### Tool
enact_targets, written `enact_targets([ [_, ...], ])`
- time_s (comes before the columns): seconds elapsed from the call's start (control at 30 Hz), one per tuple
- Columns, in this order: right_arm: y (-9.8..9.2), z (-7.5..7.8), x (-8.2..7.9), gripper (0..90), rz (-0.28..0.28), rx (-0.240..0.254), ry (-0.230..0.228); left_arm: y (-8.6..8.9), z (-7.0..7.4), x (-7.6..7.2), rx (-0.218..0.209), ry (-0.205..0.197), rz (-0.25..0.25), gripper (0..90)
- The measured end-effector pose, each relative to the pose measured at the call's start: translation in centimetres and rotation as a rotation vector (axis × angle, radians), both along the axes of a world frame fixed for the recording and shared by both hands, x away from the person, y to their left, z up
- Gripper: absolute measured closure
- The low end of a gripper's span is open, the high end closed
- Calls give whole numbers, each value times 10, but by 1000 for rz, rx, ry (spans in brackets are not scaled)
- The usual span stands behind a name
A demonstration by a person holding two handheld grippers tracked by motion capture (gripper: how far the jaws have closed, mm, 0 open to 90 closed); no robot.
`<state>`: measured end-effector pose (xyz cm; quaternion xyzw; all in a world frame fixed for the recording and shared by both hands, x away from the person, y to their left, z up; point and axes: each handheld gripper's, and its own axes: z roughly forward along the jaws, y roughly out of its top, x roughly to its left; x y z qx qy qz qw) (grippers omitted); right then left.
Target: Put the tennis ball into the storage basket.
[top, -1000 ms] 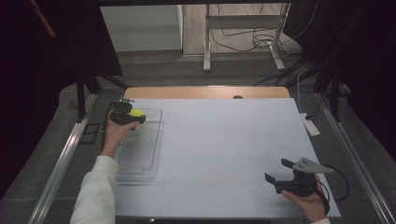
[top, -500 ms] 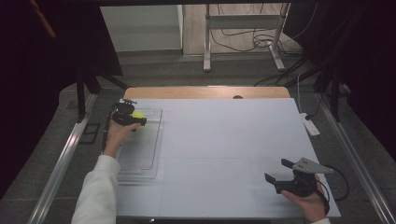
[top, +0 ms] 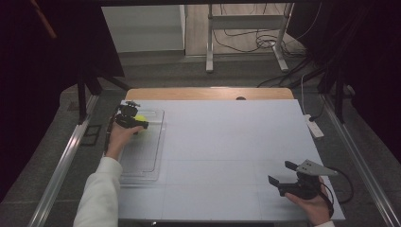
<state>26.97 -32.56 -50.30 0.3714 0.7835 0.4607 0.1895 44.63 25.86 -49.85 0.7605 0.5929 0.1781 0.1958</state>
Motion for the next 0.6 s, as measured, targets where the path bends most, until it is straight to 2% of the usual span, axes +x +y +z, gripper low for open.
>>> enact_targets([
  [0.23,0,0,0,92,-1,0,2,0,-2,0,16,0,5,252],
  [0.3,0,0,0,92,-1,1,1,-1,-2,0,13,-4,1,241],
  [0.47,-1,0,0,92,0,-1,2,-3,2,-2,2,-42,-15,233],
  [0.6,0,0,0,93,0,-1,1,-4,3,-3,-12,-45,-24,178],
])
